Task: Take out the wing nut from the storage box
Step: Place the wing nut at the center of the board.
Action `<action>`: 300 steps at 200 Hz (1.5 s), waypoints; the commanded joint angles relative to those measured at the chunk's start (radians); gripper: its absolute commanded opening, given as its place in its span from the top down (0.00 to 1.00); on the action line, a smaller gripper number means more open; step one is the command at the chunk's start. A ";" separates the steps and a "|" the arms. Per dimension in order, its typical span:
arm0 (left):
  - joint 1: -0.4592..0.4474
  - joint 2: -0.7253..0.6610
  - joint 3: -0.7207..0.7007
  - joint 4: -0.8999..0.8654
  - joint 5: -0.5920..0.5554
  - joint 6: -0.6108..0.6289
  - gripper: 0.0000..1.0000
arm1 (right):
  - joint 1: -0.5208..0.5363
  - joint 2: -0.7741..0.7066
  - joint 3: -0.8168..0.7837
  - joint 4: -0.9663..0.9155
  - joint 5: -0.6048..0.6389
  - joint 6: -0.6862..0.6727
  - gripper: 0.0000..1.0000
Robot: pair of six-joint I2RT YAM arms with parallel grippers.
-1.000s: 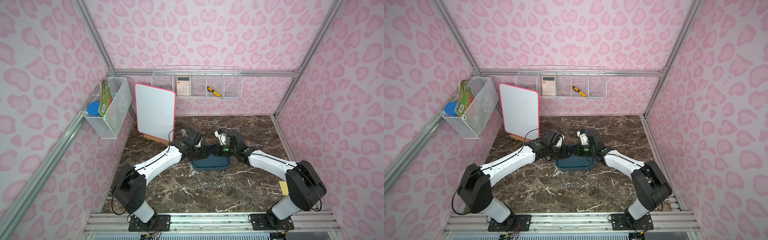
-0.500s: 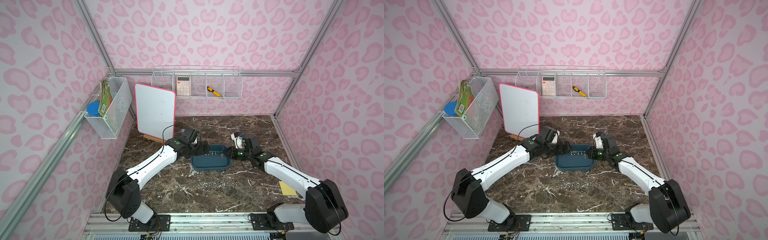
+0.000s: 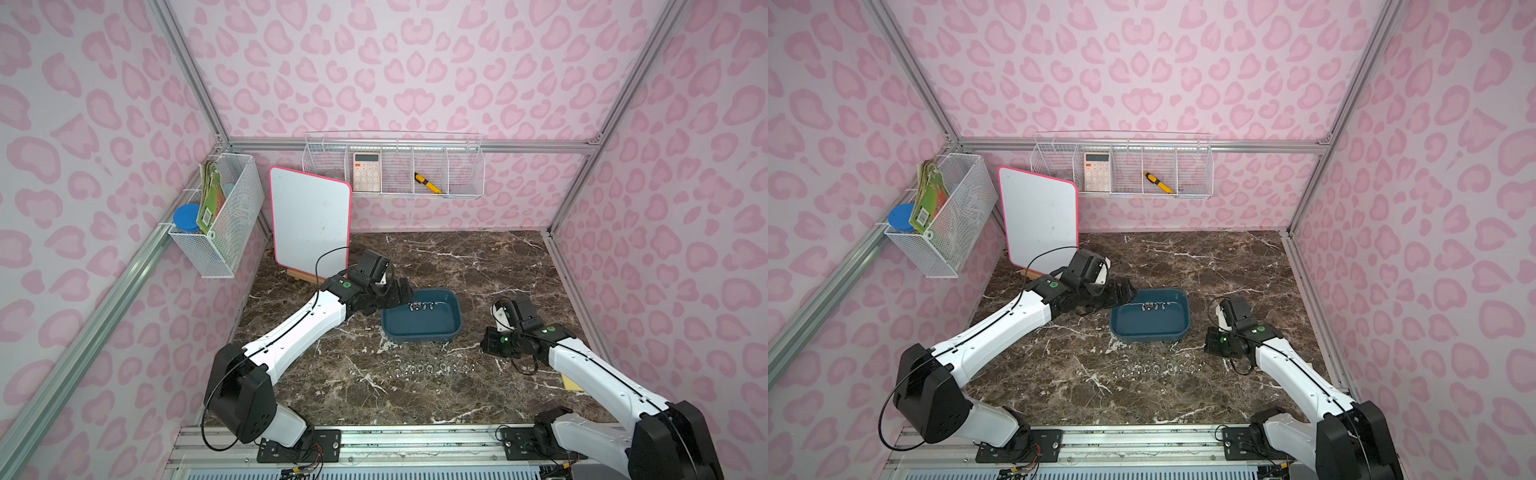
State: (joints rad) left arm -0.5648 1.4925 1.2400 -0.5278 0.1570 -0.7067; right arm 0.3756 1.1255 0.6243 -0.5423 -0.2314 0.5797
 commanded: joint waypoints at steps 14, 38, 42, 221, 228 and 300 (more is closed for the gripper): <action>0.003 -0.015 -0.011 -0.005 -0.001 0.003 0.02 | 0.007 0.064 0.009 -0.048 0.050 0.009 1.00; 0.005 -0.021 -0.016 -0.003 -0.004 0.003 0.02 | 0.031 0.122 0.015 -0.042 0.059 0.011 1.00; 0.005 -0.021 -0.016 -0.004 -0.004 0.003 0.02 | 0.036 0.129 0.017 -0.041 0.062 0.011 1.00; 0.008 -0.023 -0.022 0.002 0.004 0.003 0.02 | 0.113 0.217 0.074 -0.050 0.118 0.032 0.68; 0.009 -0.021 -0.022 0.002 0.007 0.004 0.02 | 0.113 0.211 0.085 -0.059 0.125 0.033 0.64; 0.009 0.024 0.004 0.015 0.043 0.007 0.10 | 0.133 0.079 0.216 0.021 0.135 0.042 0.38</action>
State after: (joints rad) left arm -0.5564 1.4960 1.2263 -0.5217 0.1726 -0.7074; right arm 0.4980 1.2289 0.8074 -0.5777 -0.0925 0.6106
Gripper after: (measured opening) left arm 0.935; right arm 0.595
